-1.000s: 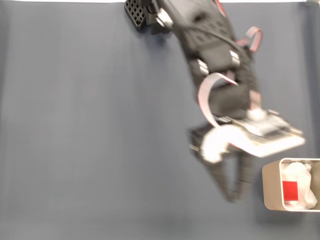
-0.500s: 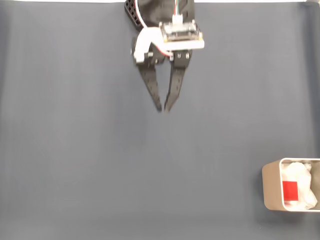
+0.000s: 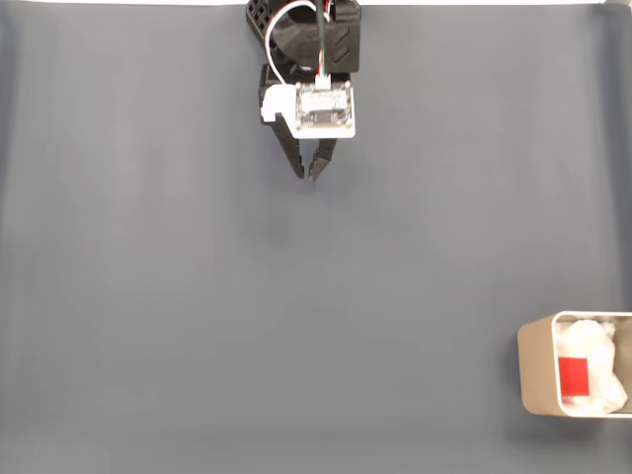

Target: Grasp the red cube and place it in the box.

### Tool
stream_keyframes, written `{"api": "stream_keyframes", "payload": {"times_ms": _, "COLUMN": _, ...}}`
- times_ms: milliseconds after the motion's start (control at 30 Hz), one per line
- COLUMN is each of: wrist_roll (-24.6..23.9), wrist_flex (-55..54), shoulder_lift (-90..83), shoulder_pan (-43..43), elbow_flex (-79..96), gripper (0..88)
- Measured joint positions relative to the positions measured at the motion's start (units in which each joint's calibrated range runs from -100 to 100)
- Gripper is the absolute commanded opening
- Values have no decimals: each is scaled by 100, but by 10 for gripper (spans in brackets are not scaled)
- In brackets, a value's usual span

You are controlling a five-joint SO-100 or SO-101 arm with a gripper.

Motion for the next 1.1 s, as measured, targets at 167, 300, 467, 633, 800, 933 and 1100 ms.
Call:
{"api": "stream_keyframes", "payload": {"times_ms": 167, "wrist_roll": -98, "wrist_flex": 509, "shoulder_lift": -217, "shoulder_pan": 7, "elbow_flex": 253, "gripper": 0}}
{"api": "stream_keyframes", "payload": {"times_ms": 300, "wrist_roll": -122, "wrist_flex": 1321, "shoulder_lift": -608, "shoulder_pan": 7, "elbow_flex": 289, "gripper": 0}}
{"api": "stream_keyframes", "payload": {"times_ms": 467, "wrist_roll": -88, "wrist_flex": 2084, "shoulder_lift": -955, "shoulder_pan": 74, "elbow_flex": 289, "gripper": 0}}
{"api": "stream_keyframes", "payload": {"times_ms": 633, "wrist_roll": -83, "wrist_flex": 2411, "shoulder_lift": -1103, "shoulder_pan": 171, "elbow_flex": 289, "gripper": 0}}
{"api": "stream_keyframes", "payload": {"times_ms": 800, "wrist_roll": -29, "wrist_flex": 2426, "shoulder_lift": -1103, "shoulder_pan": 171, "elbow_flex": 289, "gripper": 1}}
{"api": "stream_keyframes", "payload": {"times_ms": 933, "wrist_roll": -20, "wrist_flex": 2434, "shoulder_lift": -1103, "shoulder_pan": 171, "elbow_flex": 289, "gripper": 1}}
{"api": "stream_keyframes", "payload": {"times_ms": 1100, "wrist_roll": -20, "wrist_flex": 2442, "shoulder_lift": -1103, "shoulder_pan": 171, "elbow_flex": 289, "gripper": 1}}
